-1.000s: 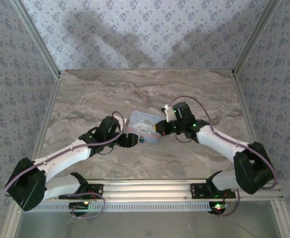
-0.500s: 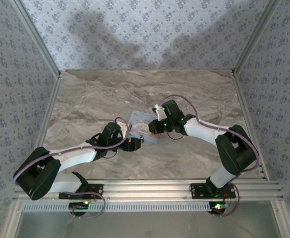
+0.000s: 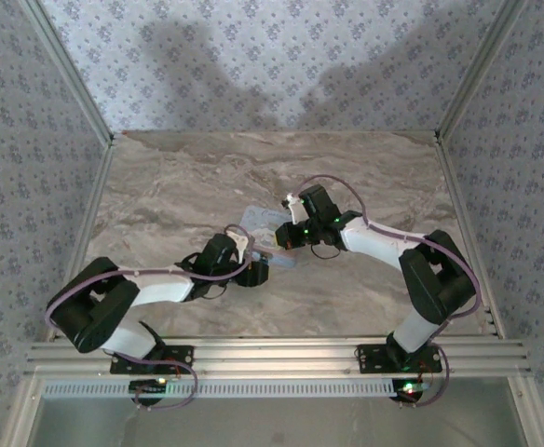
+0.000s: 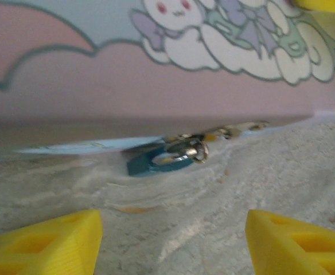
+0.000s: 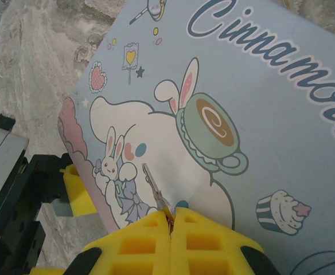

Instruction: Unlock the padlock with the key

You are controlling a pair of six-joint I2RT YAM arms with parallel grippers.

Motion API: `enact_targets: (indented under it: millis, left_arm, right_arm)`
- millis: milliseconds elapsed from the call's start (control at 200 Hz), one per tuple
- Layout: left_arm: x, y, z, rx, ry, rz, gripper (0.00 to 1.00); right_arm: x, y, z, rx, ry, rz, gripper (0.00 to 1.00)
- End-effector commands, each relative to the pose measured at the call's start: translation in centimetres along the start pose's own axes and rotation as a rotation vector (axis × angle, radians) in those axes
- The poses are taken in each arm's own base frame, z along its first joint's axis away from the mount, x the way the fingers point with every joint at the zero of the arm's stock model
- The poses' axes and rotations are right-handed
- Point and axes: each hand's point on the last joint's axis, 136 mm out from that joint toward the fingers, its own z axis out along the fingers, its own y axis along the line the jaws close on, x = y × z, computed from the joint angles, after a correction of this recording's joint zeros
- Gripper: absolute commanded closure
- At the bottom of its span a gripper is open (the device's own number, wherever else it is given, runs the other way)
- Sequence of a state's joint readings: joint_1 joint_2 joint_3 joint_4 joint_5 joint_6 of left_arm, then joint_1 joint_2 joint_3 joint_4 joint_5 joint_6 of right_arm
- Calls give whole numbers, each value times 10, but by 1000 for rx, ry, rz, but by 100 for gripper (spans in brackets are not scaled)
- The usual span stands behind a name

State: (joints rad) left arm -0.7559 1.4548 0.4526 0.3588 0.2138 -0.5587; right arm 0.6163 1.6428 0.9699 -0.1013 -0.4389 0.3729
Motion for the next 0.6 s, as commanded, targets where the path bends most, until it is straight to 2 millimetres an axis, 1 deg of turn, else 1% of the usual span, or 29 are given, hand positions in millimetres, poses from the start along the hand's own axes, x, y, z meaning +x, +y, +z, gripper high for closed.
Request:
enact_targets:
  millis: [0, 325, 595]
  left_arm:
    - [-18, -1, 2, -21, -76, 37, 34]
    - [-29, -7, 10, -15, -77, 96, 35]
    - [-28, -7, 20, -3, -70, 82, 42]
  right_arm:
    - [29, -18, 10, 79, 105, 22, 100]
    - [31, -20, 9, 96, 112, 23, 100]
    - [32, -19, 8, 96, 113, 23, 100]
